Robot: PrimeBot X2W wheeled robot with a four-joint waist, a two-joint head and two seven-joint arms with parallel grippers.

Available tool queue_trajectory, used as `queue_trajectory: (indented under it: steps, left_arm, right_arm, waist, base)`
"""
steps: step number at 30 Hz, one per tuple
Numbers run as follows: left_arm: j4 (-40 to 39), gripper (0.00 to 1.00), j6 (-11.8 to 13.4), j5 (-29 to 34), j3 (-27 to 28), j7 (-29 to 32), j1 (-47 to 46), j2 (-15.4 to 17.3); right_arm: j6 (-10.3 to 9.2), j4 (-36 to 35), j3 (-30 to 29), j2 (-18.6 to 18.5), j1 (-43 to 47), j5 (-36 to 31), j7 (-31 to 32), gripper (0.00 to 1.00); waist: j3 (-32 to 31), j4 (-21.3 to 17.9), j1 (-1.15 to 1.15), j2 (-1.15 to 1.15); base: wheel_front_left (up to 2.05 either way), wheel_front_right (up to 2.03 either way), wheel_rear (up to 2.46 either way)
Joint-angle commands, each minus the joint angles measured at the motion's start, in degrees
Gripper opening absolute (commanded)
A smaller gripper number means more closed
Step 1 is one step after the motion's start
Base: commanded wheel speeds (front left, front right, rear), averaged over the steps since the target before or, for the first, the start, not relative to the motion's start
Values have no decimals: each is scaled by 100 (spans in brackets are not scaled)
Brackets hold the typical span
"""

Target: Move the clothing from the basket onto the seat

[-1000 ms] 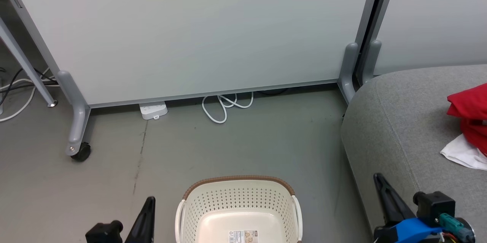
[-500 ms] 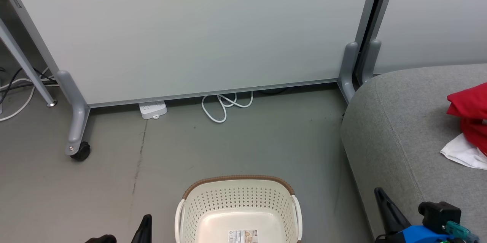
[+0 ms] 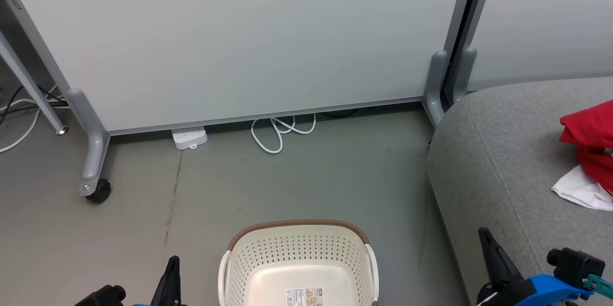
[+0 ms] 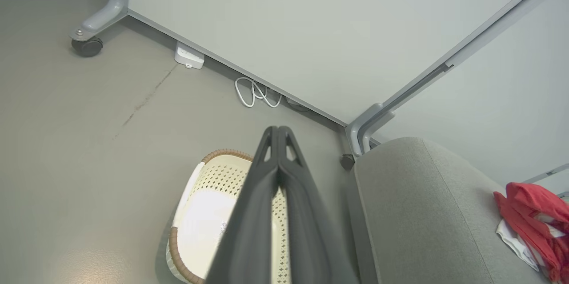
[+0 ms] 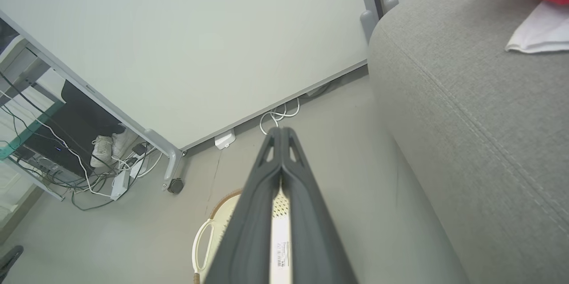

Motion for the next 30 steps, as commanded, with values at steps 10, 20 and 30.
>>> queue_trajectory:
  steps: [10, 20, 30]
  left_arm:
    - [-243, 0, -4, -801, 269, 245, -306, -45]
    - [-355, 0, -6, -1372, 429, 425, -382, -87]
    - [-465, 0, -7, -1940, 590, 609, -458, -134]
  right_arm:
    - [1, -65, -85, -18, -289, 1033, 120, 0]
    - [1, -56, -133, -21, -369, 1760, 204, 0]
    - [2, -46, -181, -24, -455, 2492, 287, 0]
  waist:
    - [18, -32, 0, 0]
    - [34, -61, -1, 0]
    - [52, -92, -1, 0]
  base:
    - [0, 0, 0]
    - [0, 0, 0]
    - [0, 0, 0]
